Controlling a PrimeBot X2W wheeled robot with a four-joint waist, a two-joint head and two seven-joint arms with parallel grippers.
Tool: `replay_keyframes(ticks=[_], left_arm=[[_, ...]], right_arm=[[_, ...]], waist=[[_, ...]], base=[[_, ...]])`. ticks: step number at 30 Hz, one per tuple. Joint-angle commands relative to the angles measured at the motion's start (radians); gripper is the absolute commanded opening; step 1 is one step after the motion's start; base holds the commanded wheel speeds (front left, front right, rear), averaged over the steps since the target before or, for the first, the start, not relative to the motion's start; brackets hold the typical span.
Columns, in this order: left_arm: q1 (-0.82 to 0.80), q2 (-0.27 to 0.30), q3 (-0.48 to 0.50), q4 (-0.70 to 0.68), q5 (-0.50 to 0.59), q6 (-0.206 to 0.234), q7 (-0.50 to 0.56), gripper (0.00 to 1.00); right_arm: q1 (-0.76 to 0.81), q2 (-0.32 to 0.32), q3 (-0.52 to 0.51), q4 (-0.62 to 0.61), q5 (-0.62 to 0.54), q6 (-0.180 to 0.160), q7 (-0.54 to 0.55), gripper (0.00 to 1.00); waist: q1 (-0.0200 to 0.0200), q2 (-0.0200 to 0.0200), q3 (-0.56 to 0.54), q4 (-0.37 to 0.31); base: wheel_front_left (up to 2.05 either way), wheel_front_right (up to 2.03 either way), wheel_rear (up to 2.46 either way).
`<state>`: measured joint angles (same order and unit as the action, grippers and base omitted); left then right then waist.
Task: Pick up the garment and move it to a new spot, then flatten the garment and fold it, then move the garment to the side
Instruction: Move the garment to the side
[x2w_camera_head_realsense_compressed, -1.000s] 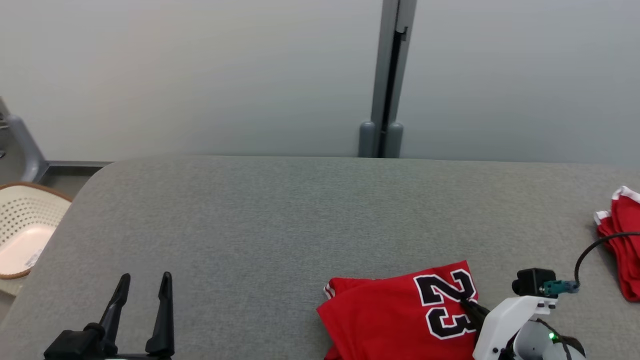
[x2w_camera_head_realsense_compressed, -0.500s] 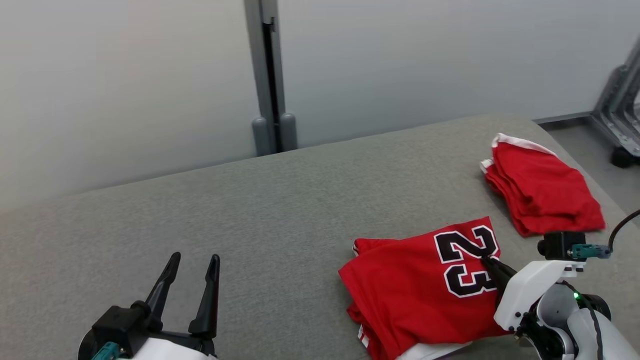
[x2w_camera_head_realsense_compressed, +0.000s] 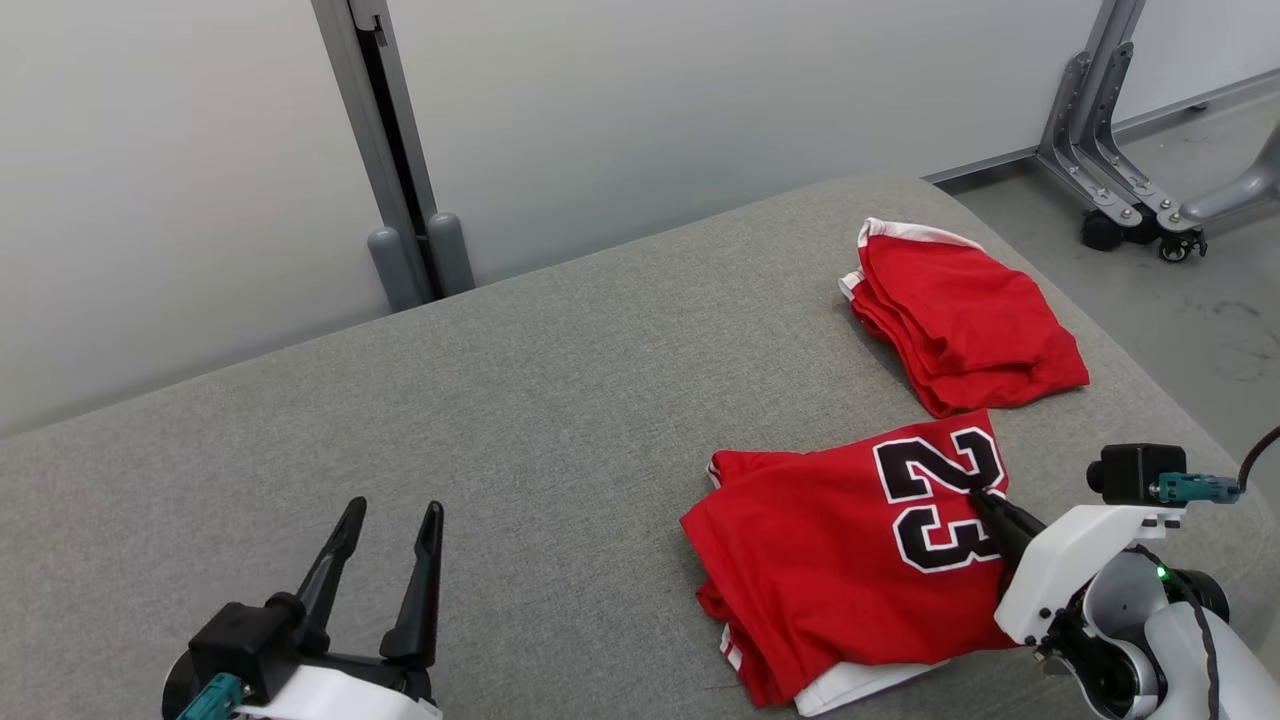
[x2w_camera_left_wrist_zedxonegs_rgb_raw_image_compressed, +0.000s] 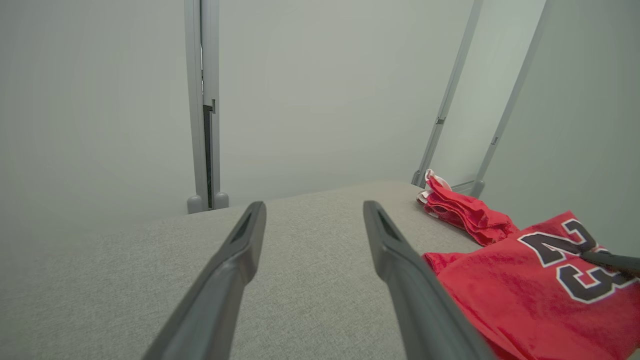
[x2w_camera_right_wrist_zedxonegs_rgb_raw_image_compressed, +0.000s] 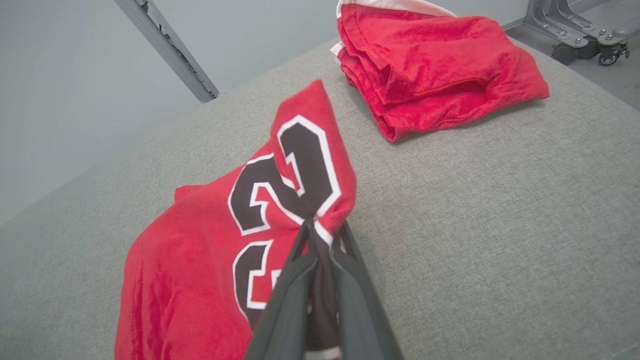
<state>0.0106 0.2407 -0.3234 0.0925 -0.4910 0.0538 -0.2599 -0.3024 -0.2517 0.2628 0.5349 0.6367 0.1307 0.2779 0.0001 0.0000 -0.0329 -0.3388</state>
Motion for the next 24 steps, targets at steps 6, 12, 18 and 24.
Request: replay_keyframes(ticks=[6, 12, 18, 24], left_arm=[[-0.011, 0.024, 0.039, -0.008, 0.007, 0.015, -0.005, 1.0], [-0.015, 0.052, 0.061, -0.031, 0.009, 0.025, 0.003, 1.0], [-0.041, 0.075, 0.065, -0.063, 0.016, 0.027, 0.025, 1.0], [-0.07, 0.083, 0.062, -0.08, 0.018, 0.029, 0.035, 1.0]], right_arm=[[-0.033, -0.015, 0.027, -0.037, 0.024, 0.0, -0.024, 0.0], [-0.131, -0.063, 0.088, -0.036, 0.043, 0.0, -0.03, 0.0], [-0.295, -0.17, 0.163, -0.004, 0.034, 0.0, -0.007, 0.0], [-0.433, -0.294, 0.217, 0.063, 0.023, 0.0, 0.007, 0.0]], waist=[[-0.0001, 0.0, 0.026, 0.012], [-0.0001, 0.0, 0.077, 0.051], [-0.0001, 0.0, 0.144, 0.097], [-0.0001, 0.0, 0.213, 0.14]], base=[[0.0, 0.0, 0.0], [0.0, 0.0, 0.0], [0.0, 0.0, 0.0], [0.0, 0.0, 0.0]])
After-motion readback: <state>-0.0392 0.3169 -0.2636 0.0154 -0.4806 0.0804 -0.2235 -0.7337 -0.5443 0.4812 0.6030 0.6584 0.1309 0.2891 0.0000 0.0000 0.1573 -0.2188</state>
